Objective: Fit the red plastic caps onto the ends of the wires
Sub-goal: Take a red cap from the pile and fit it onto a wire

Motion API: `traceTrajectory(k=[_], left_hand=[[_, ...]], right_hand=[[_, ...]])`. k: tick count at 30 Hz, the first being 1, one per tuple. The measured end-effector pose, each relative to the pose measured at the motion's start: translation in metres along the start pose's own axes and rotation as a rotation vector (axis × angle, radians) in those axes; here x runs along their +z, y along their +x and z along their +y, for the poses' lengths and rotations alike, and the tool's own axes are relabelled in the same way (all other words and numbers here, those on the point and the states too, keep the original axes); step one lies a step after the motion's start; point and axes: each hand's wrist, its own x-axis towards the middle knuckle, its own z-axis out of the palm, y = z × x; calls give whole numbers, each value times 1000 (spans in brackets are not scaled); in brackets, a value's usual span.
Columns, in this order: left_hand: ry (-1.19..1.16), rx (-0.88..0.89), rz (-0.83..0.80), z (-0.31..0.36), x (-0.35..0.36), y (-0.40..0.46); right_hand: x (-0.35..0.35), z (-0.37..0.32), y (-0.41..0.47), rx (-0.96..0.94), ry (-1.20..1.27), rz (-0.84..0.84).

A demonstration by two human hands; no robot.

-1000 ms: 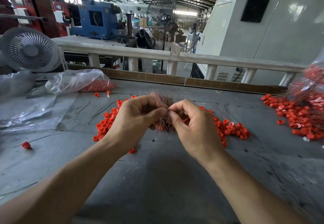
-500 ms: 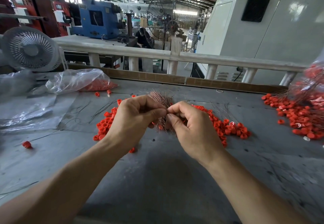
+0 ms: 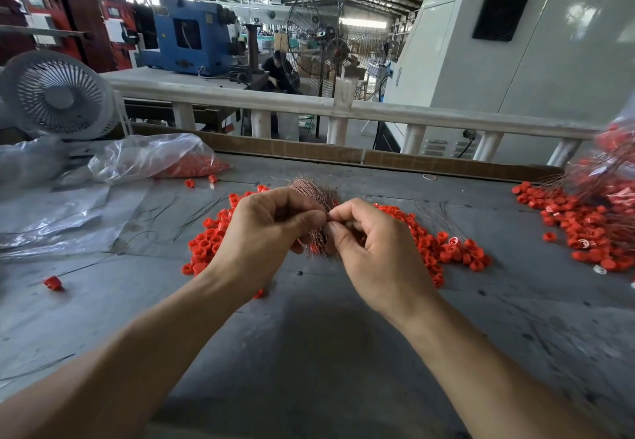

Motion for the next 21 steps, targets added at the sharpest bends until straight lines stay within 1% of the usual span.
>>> traceTrajectory(k=[7,14,21], left_hand=[[-162,-66,63,4,-1,2],[-348,-159,60,8,-5,2],[-159,-141,53,4,-2,1]], right_hand=[[0,-2,0,8,-17,57],[-1,0,0,10,-43,51],[-3,-3,0,-24,-147,81]])
